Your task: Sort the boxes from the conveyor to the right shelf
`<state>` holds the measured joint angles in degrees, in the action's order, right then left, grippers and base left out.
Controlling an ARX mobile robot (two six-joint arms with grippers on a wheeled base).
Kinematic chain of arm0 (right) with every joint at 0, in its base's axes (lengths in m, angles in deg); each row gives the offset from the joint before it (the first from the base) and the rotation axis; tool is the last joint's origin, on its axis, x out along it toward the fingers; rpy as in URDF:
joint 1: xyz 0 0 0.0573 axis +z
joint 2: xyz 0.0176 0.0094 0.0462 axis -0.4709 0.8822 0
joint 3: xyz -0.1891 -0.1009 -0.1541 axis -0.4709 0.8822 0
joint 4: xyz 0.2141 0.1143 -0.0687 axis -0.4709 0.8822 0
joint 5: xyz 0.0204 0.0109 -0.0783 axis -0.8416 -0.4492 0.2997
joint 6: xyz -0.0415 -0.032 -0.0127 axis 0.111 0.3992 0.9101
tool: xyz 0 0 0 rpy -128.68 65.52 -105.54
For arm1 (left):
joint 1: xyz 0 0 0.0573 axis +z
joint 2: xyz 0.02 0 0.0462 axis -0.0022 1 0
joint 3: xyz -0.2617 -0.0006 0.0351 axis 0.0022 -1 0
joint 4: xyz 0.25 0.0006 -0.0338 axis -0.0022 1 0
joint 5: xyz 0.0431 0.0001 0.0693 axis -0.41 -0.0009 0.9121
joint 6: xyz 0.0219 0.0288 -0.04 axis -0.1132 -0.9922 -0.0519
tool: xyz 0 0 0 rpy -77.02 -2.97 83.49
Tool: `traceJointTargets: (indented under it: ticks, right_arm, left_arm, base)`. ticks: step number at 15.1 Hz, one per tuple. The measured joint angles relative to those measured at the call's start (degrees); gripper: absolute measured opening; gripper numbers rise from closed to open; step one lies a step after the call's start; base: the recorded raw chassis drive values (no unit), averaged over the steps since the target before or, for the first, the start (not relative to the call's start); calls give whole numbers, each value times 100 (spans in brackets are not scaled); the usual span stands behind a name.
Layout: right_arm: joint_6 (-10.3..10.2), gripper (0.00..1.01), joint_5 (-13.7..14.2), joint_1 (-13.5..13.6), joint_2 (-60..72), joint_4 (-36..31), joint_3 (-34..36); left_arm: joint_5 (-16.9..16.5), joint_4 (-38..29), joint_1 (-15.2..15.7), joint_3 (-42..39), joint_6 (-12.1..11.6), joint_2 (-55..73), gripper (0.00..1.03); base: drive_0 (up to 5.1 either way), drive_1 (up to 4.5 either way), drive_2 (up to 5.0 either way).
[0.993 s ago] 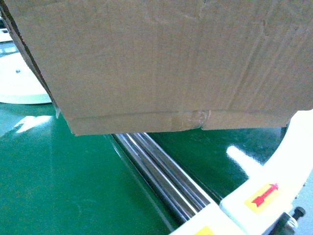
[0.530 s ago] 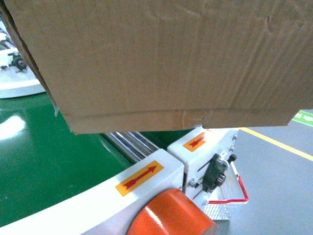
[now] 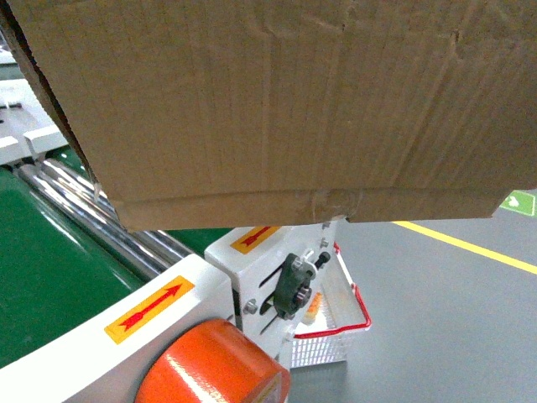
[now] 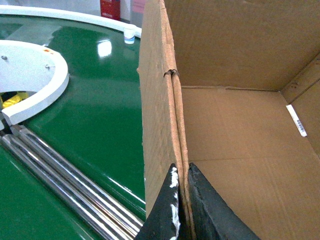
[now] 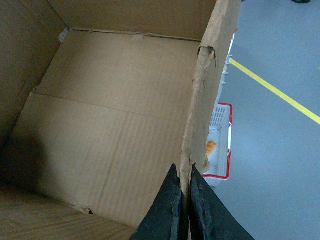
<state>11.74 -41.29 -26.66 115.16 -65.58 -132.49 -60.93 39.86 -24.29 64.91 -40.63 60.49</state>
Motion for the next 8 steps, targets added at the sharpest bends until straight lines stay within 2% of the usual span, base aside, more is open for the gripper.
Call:
traceJointTargets:
  ticks: [8]
  right_arm:
    - [-2,2,0,0,0,-2,0]
  left_arm:
    - [2,-2,0,0,-2,7,2]
  base:
    - [-148,-148,-148]
